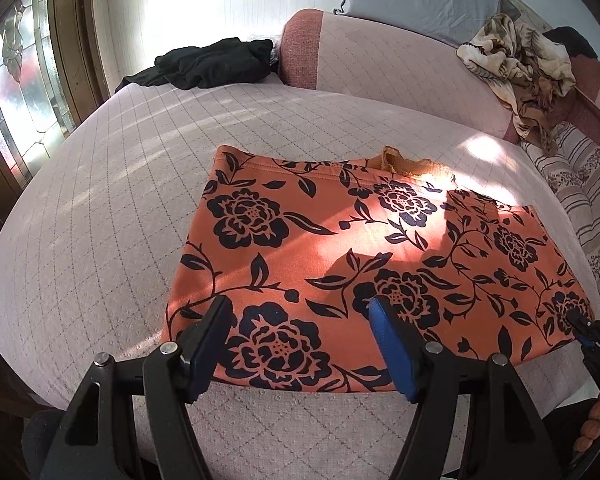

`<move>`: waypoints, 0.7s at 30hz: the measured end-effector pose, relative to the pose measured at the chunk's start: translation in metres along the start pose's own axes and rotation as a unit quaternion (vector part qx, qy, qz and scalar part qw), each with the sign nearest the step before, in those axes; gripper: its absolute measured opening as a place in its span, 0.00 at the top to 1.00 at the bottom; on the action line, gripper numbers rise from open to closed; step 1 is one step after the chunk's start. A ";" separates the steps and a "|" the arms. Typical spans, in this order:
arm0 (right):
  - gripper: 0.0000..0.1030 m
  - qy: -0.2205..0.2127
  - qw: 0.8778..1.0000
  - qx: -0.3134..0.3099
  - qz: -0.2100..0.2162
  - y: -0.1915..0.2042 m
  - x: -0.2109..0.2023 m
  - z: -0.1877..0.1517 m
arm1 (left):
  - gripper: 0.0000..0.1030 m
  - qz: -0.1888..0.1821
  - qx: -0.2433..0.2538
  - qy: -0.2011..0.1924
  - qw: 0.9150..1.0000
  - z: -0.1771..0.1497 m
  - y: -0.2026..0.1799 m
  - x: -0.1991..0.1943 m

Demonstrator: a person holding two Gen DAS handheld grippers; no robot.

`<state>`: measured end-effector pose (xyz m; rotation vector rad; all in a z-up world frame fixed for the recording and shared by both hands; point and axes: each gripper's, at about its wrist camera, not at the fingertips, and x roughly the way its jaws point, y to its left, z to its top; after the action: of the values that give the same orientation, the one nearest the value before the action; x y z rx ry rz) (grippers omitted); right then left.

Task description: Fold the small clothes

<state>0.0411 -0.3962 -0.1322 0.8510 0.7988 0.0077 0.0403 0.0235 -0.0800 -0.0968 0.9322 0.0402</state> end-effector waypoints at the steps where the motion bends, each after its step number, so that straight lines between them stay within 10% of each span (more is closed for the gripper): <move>1: 0.86 0.019 1.000 0.002 -0.018 -0.006 0.009 -0.001 | 0.30 0.001 -0.001 0.007 1.000 0.000 -0.002 0.006; 4: 0.74 0.061 0.996 0.070 0.005 -0.043 0.023 -0.004 | 0.30 0.003 0.018 0.028 0.999 -0.001 -0.012 0.020; 7: 0.26 0.032 0.996 0.080 -0.001 -0.052 -0.005 0.007 | 0.30 0.006 0.029 0.021 0.999 -0.002 -0.018 0.024; 13: 0.24 0.020 0.999 0.023 0.032 -0.052 -0.026 0.053 | 0.30 0.006 0.048 0.040 0.998 -0.002 -0.034 0.054; 21: 0.24 0.132 0.985 -0.101 0.043 -0.003 0.092 0.130 | 0.24 0.005 0.057 0.030 0.998 -0.006 -0.035 0.065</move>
<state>0.1883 -0.4566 -0.1403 0.6992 0.9917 0.2783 0.0770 -0.0126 -0.1339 0.0129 0.9924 -0.0060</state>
